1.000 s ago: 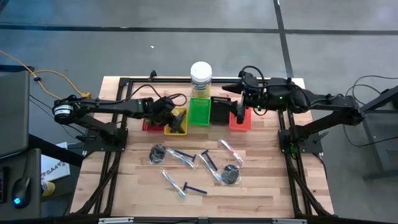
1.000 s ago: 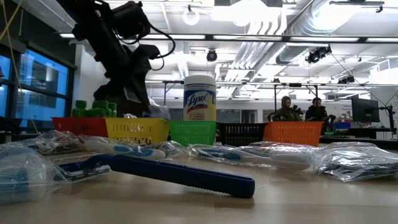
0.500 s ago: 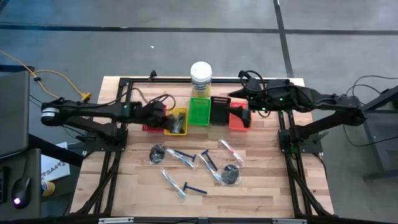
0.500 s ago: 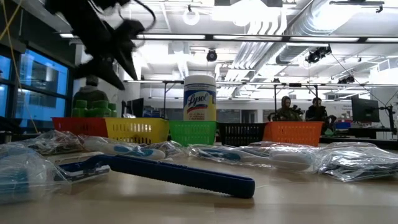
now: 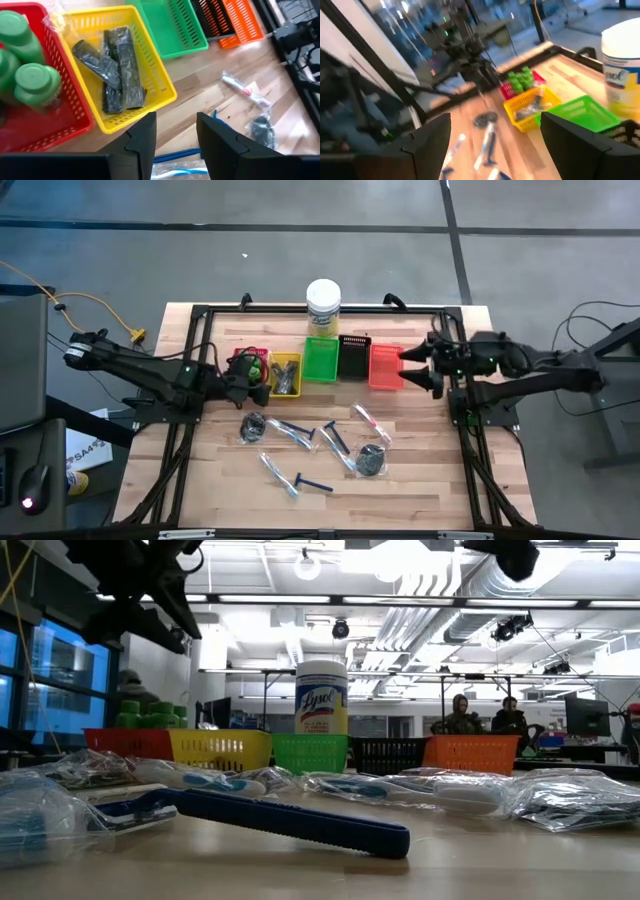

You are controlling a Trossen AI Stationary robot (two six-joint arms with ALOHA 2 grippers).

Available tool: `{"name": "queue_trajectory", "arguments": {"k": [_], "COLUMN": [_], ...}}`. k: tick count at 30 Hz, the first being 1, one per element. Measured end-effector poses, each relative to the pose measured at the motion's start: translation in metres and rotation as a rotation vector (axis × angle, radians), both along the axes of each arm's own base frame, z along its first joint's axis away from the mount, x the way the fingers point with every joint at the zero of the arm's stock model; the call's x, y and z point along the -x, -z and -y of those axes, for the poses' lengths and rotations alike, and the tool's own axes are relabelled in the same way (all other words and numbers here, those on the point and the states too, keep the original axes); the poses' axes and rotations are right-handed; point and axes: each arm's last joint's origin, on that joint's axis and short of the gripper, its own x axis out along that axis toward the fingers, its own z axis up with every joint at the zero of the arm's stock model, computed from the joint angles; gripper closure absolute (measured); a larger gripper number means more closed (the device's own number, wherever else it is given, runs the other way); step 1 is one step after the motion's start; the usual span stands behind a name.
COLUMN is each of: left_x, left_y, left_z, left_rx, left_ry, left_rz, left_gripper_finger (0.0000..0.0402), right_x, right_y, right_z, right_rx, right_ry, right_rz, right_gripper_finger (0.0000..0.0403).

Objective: Pick & Place Travel size toiletries
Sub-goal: Put the black hairbrush into the green bin

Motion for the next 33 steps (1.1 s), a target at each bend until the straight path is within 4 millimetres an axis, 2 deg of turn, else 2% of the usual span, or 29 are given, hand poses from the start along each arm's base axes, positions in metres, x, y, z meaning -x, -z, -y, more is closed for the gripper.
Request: {"name": "queue_trajectory", "arguments": {"k": [8,13,19,24,33], "left_x": [0.003,0.007,0.019,0.033,0.045], "left_y": [-0.003,-0.007,-0.014,-0.020,-0.033], "left_z": [-0.001,-0.002,-0.004,-0.007,-0.009], "left_rx": [0.002,0.006,0.006,0.020,-0.036], "left_ry": [0.001,0.004,0.007,0.008,0.135], "left_rz": [0.022,0.042,0.064,0.081,0.149], "left_gripper_finger": [0.0268,0.0268,0.0268,0.0268,0.0268], "right_x": [0.010,0.016,0.026,0.031,0.032], "right_y": [0.082,0.115,0.130,0.151,0.154], "right_z": [-0.004,-0.005,-0.003,-0.001,-0.002], "right_rx": [-0.149,-0.184,-0.184,-0.206,-0.226], "right_ry": [0.023,0.062,0.104,0.133,0.124], "right_rz": [0.159,0.219,0.260,0.257,0.260], "right_gripper_finger": [0.0109,0.0109,0.0109,0.0109,0.0109]}}
